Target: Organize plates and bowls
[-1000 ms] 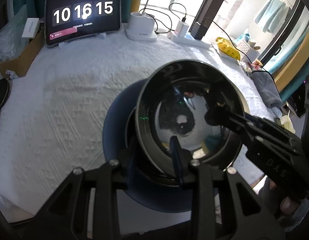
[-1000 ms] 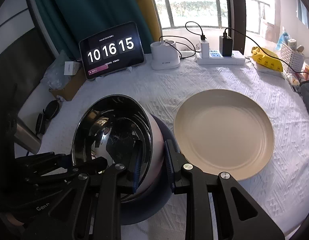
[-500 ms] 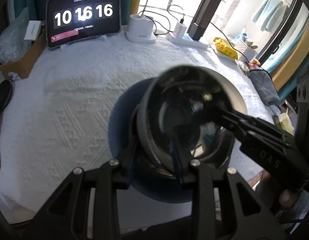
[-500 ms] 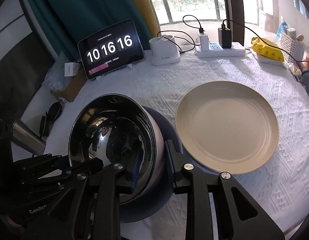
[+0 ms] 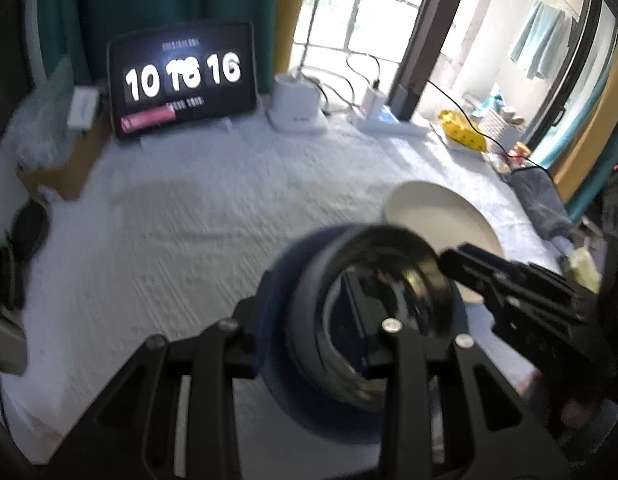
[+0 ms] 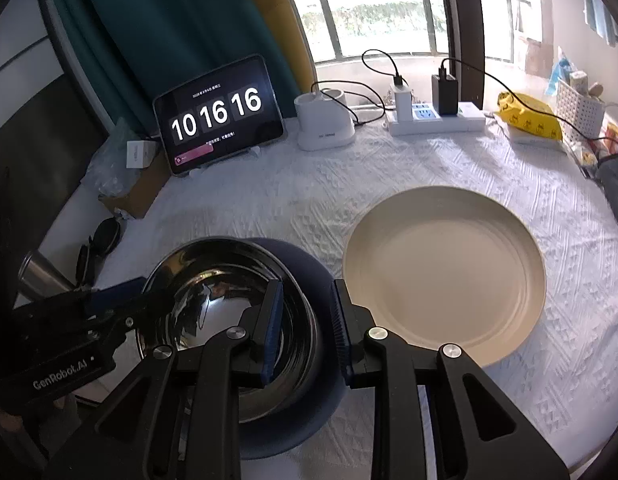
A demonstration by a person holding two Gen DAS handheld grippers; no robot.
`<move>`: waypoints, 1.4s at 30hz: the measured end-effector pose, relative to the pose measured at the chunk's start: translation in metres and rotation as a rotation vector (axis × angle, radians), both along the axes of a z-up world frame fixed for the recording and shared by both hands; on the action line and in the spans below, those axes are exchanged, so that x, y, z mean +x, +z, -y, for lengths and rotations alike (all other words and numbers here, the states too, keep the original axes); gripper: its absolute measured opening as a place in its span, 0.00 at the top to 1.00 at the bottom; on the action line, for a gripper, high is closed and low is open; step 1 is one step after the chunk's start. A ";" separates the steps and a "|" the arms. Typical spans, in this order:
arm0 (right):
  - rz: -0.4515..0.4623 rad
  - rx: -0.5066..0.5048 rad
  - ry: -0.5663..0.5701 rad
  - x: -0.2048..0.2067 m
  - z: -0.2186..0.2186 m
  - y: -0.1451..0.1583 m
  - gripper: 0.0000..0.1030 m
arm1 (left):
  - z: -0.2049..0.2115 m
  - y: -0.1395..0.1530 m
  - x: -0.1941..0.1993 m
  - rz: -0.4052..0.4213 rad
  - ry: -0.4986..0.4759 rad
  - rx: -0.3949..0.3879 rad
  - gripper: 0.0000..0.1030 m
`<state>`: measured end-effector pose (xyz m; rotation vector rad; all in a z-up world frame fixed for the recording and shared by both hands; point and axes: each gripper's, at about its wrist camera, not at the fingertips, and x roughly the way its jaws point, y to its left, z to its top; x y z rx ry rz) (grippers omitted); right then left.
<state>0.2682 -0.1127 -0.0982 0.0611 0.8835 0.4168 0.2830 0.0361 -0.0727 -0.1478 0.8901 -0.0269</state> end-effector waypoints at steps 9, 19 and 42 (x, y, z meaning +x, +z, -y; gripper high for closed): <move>0.031 -0.018 0.016 0.010 -0.005 0.005 0.75 | 0.000 0.011 0.016 0.112 0.043 0.117 0.67; 0.028 -0.039 0.007 0.017 -0.011 -0.001 0.75 | -0.012 -0.016 0.021 0.057 0.064 0.124 0.67; 0.036 -0.076 0.009 0.013 -0.023 0.001 0.66 | -0.017 -0.021 0.012 0.056 0.069 0.120 0.67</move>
